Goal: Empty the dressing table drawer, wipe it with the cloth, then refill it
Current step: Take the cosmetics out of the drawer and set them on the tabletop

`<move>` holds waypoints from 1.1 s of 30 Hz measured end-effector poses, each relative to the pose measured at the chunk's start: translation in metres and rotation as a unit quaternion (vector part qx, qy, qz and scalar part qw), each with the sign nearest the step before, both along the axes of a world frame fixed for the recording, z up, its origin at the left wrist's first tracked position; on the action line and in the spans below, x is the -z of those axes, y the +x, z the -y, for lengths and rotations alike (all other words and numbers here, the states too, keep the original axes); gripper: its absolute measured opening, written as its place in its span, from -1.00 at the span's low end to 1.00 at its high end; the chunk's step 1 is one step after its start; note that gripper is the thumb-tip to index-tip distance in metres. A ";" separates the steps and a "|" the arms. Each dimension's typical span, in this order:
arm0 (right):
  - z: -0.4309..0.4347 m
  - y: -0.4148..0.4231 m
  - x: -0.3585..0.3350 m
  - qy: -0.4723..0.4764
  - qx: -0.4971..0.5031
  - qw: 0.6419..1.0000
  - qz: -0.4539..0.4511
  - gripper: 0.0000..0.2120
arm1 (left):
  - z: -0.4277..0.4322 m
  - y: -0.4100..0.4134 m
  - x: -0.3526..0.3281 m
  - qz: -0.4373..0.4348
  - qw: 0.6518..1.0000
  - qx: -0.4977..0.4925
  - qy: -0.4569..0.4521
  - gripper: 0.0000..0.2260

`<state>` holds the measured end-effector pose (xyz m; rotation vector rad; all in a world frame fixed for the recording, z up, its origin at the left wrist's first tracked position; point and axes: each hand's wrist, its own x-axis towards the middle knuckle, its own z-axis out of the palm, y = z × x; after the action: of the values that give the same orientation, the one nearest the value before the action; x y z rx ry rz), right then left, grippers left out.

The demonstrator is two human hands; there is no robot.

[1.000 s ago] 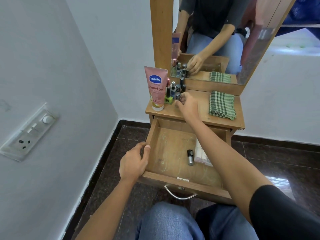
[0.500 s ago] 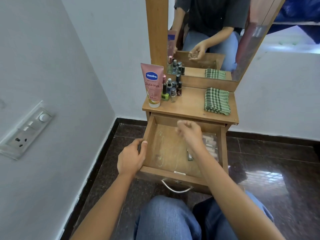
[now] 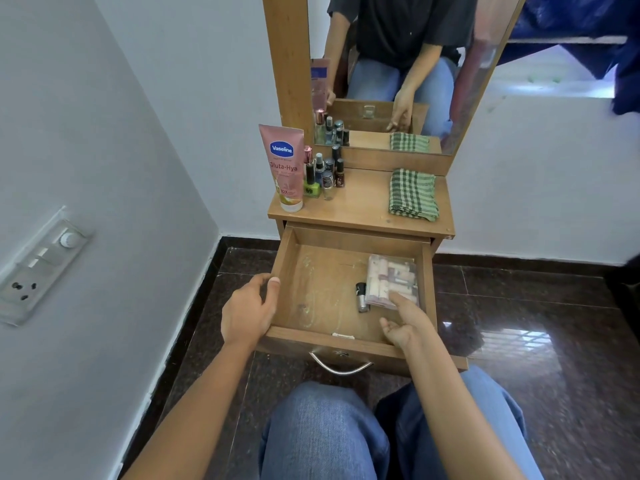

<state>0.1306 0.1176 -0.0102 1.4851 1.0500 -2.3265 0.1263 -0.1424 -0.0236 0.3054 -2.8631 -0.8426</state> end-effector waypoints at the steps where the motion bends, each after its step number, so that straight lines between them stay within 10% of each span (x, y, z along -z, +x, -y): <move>1: 0.003 -0.002 -0.001 -0.004 0.005 1.000 0.007 -0.51 | 0.000 0.000 0.000 0.001 1.000 0.000 0.001 -0.59; 20: 0.045 -0.012 -0.067 0.006 -0.011 0.981 -0.194 -0.76 | 0.001 0.001 -0.001 0.002 1.000 -0.001 0.007 -0.64; 33: 0.027 -0.085 -0.054 0.062 0.011 0.987 -0.149 -0.72 | 0.001 0.000 0.001 -0.001 1.000 0.001 0.017 -0.63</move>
<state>0.0454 0.0907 0.0440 1.2168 1.2764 -2.5996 0.1263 -0.1435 -0.0242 0.3066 -2.8501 -0.8925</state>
